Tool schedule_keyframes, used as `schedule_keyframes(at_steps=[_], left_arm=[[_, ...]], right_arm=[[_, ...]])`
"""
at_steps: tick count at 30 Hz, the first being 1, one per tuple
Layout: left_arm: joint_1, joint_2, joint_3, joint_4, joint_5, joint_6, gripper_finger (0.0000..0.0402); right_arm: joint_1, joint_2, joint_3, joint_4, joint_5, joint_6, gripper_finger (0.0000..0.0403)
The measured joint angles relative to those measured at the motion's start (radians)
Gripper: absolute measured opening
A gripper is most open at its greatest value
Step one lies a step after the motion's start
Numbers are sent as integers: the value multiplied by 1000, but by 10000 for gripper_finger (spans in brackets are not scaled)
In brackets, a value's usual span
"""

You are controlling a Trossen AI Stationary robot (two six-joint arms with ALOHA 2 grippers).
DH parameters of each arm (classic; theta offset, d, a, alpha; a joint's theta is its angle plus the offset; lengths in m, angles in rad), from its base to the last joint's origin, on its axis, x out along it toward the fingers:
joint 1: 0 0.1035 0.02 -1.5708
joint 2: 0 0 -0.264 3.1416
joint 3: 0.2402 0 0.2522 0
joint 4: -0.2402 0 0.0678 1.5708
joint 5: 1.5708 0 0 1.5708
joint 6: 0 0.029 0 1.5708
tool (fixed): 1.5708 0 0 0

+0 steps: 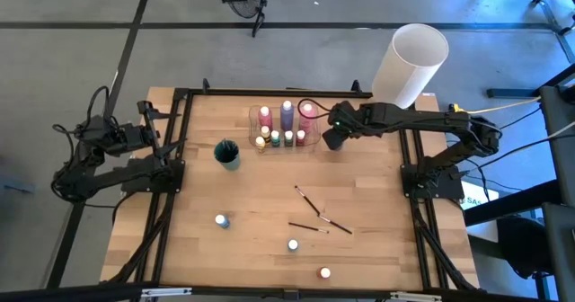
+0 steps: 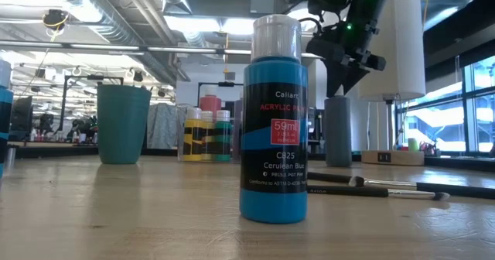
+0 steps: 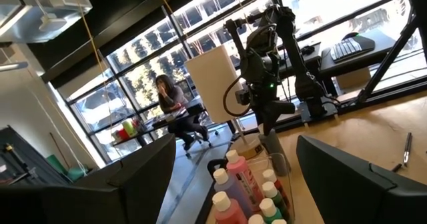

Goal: Pick & Place Paint Supplies
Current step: Put the gray paint bottle into the transparent bin

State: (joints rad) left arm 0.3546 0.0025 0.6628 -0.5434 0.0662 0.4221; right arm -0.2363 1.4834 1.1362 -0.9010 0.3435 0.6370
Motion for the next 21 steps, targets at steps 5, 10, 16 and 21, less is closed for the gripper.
schedule_keyframes(at_steps=[5,10,16,21], left_arm=[[0,0,0,-4,-38,0,308],[0,0,0,-6,-65,1,308],[0,0,0,-7,-66,0,308],[0,0,0,-7,-66,-10,308]], right_arm=[[3,0,3,-10,-18,17,122],[21,5,38,-55,-11,17,122],[56,10,110,-154,38,15,120],[69,8,134,-170,75,28,120]])
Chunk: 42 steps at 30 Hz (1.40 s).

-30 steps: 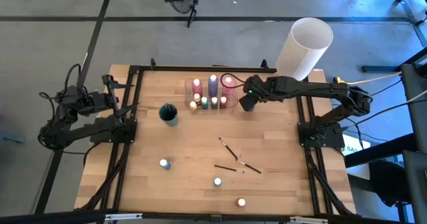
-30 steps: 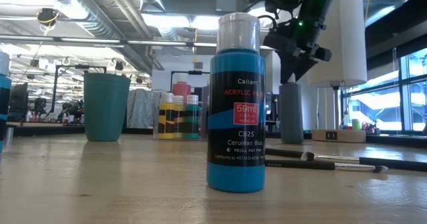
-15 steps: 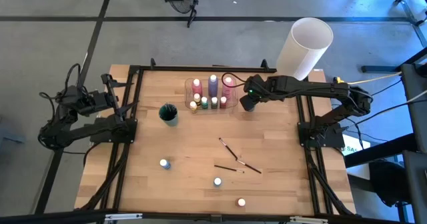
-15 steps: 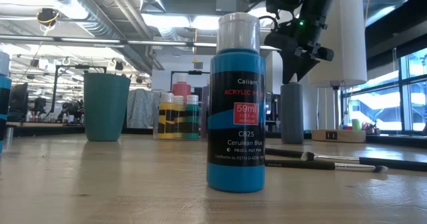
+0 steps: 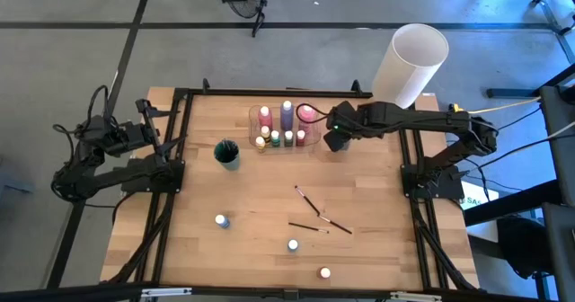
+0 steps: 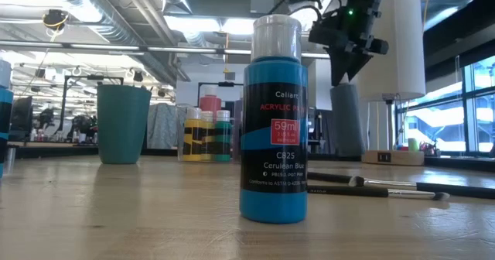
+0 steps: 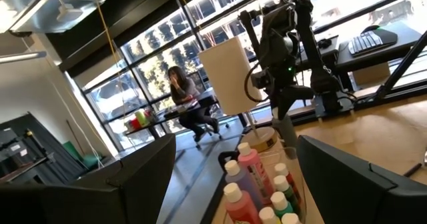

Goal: Pick & Place Paint Supplies
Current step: Put the gray paint bottle into the transparent bin

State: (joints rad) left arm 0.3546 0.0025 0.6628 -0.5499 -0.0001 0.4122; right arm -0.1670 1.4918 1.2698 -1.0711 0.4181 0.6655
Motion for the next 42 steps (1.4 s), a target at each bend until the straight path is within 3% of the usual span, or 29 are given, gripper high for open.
schedule_keyframes(at_steps=[8,16,24,42], left_arm=[[0,0,0,0,0,-6,308],[0,0,0,-1,0,-6,308],[0,0,0,-2,0,-7,308],[0,0,0,-2,0,-12,308]], right_arm=[[11,-2,70,-4,38,-12,120],[23,-3,252,-113,133,-22,120],[52,-5,396,-146,158,-71,120],[137,53,411,-44,121,-131,119]])
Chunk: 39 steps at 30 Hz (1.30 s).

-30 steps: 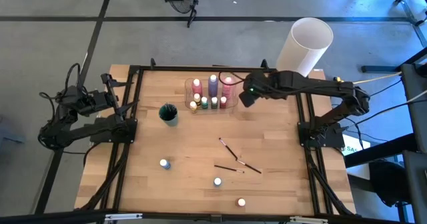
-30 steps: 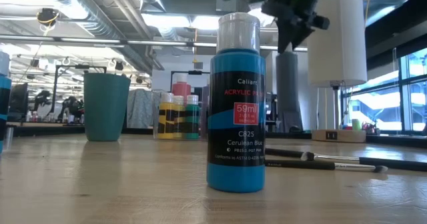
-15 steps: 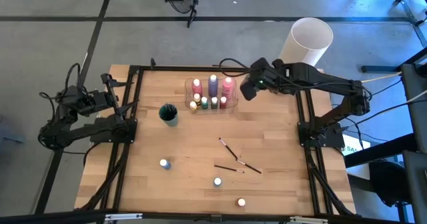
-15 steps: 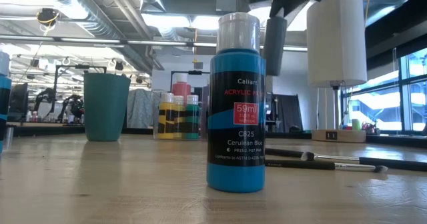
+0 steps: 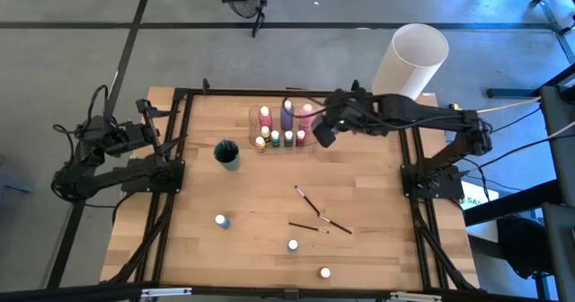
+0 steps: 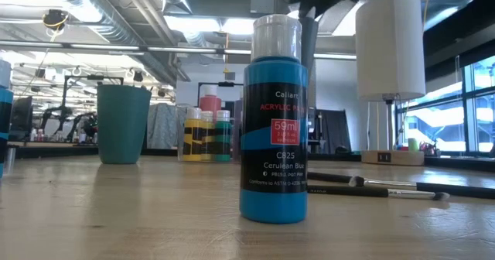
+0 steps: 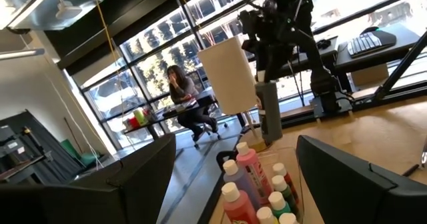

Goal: Pick & Place Paint Supplies
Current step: Put the gray paint bottle into the transparent bin

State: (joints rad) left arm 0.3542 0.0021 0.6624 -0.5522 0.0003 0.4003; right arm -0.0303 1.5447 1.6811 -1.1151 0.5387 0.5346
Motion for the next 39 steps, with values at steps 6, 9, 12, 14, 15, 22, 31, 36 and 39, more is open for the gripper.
schedule_keyframes(at_steps=[6,9,12,14,15,22,31,36,39], left_arm=[[0,0,0,1,0,-21,308],[0,0,0,1,0,-21,308],[0,0,0,0,0,-21,308],[0,0,0,0,0,-21,308],[0,0,0,0,0,-21,308],[0,0,0,0,0,-21,308],[0,0,0,0,0,-24,308],[0,0,0,-1,0,-24,308],[0,0,0,-1,0,-38,308]], right_arm=[[0,46,-1,20,-6,-6,119],[0,50,-1,24,-10,-11,119],[0,49,-1,23,-12,-11,119],[0,49,-1,20,-18,-7,119],[0,49,-1,20,-18,-7,119],[0,61,-1,25,-20,1,119],[-3,100,-1,31,-27,7,119],[-3,114,-1,35,-29,4,119],[-4,120,-1,40,-27,7,119]])
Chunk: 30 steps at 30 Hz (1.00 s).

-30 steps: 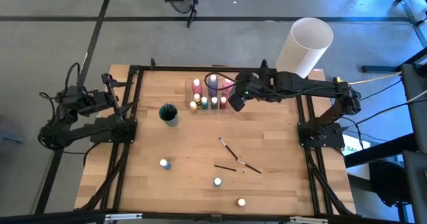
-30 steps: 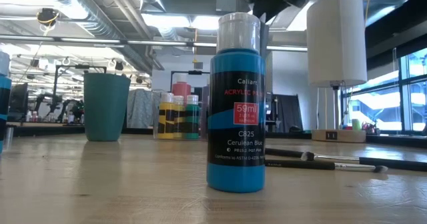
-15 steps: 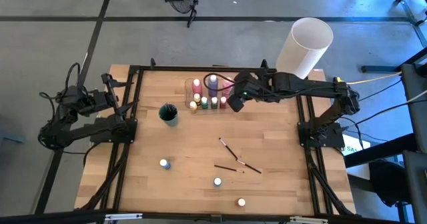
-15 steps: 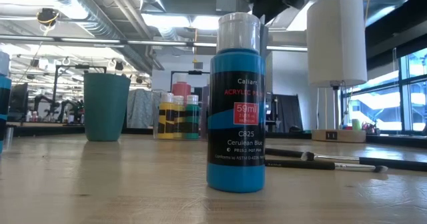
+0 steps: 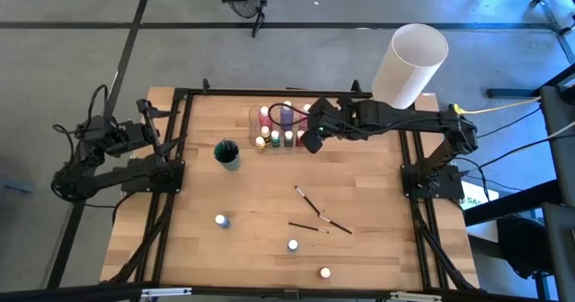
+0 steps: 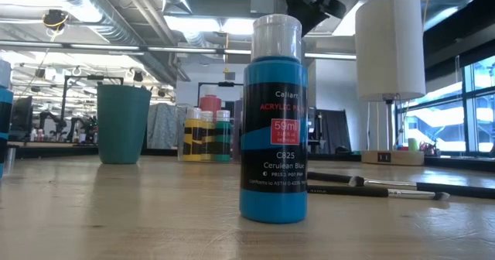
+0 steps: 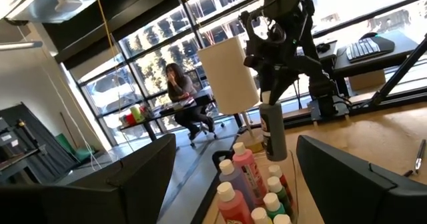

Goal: Pick & Place Paint Supplies
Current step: Put the gray paint bottle into the transparent bin

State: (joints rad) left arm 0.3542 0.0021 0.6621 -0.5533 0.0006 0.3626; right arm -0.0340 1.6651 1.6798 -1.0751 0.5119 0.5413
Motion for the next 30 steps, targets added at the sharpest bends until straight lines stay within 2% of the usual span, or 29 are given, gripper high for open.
schedule_keyframes(at_steps=[22,30], left_arm=[[0,0,0,-1,-3,-2,308],[0,0,0,-1,-4,-2,308]], right_arm=[[-70,113,0,10,-54,16,119],[-73,117,0,7,-69,25,119]])
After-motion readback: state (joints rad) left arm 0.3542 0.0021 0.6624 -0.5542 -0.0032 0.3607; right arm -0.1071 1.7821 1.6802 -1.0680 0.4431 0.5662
